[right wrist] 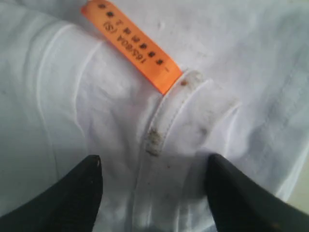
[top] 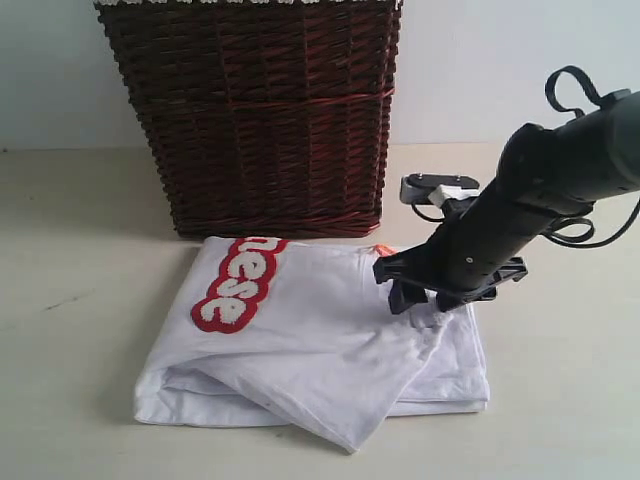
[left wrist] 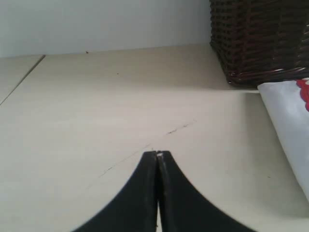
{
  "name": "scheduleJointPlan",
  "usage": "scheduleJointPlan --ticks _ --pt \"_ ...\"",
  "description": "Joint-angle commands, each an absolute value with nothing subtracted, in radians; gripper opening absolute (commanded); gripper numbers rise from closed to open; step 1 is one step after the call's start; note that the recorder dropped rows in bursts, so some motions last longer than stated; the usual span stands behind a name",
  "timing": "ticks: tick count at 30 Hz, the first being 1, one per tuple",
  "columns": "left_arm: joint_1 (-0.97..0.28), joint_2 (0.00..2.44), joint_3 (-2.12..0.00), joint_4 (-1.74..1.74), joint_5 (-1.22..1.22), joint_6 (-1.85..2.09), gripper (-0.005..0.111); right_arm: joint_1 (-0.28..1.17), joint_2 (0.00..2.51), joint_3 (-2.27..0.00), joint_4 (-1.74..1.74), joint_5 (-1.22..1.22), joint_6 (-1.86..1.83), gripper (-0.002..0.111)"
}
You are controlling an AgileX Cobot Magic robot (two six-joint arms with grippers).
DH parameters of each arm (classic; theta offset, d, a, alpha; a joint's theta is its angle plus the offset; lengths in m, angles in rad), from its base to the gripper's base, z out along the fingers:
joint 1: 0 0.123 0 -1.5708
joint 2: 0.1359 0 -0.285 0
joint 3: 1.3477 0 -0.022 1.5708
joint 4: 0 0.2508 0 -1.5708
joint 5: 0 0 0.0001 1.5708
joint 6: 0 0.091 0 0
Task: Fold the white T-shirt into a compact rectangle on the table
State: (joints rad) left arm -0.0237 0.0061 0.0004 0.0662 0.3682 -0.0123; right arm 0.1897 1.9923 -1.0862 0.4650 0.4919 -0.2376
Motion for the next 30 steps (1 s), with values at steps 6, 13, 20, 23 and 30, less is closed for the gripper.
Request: scheduleJointPlan --ticks 6,13,20,23,30 --pt "-0.022 0.000 0.000 0.063 0.365 -0.010 0.000 0.187 1.987 -1.103 0.577 0.526 -0.397 0.014" --pt "-0.022 0.000 0.000 0.063 0.365 -0.010 0.000 0.187 1.971 -1.113 0.572 0.549 -0.424 0.000" --pt "-0.022 0.000 0.000 0.063 0.365 -0.010 0.000 0.187 1.789 -1.202 0.322 0.715 -0.258 0.000" --pt "-0.022 0.000 0.000 0.063 0.365 -0.010 0.000 0.187 1.728 -1.235 0.090 0.813 -0.059 0.000" --pt "-0.022 0.000 0.000 0.063 0.365 -0.010 0.000 0.187 1.676 -1.243 -0.288 0.991 0.189 0.000"
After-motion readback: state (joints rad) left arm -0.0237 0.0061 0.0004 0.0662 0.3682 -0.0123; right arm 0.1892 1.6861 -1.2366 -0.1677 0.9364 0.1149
